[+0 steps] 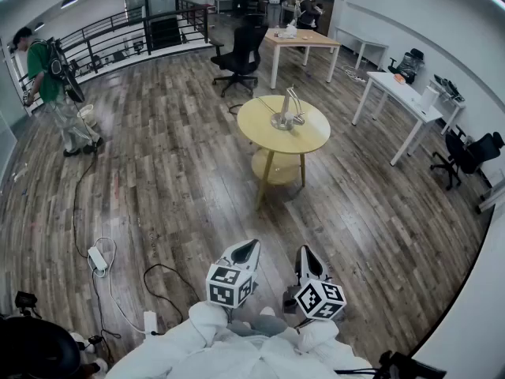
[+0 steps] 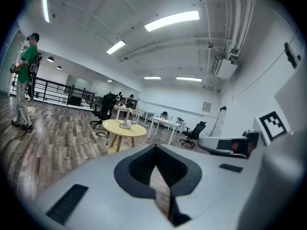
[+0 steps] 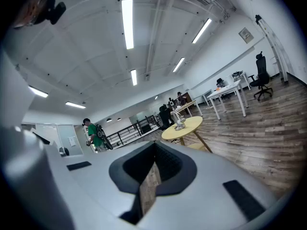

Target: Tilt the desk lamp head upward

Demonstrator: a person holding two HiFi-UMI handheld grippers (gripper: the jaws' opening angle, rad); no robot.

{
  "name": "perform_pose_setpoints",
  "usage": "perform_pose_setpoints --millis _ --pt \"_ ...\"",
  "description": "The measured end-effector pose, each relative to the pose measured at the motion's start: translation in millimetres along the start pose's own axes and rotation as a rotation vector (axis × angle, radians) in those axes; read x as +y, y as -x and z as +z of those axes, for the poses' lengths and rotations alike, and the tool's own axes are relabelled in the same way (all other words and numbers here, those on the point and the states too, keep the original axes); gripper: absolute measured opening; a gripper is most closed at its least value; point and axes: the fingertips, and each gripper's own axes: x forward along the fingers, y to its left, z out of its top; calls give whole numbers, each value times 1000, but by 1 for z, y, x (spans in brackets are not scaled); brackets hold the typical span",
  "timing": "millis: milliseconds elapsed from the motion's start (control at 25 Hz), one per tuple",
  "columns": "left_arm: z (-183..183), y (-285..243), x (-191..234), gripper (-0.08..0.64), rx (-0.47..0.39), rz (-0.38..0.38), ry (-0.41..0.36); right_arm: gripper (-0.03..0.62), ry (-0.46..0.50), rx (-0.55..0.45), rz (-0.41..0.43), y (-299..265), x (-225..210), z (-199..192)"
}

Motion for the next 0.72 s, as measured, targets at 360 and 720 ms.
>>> perform_pose_setpoints --millis 360,720 --pt "10 -35 33 -2 12 18 -12 12 -2 -17 5 -53 -12 14" --pt "35 -104 57 -2 16 29 -38 12 -62 -24 33 -125 -42 37"
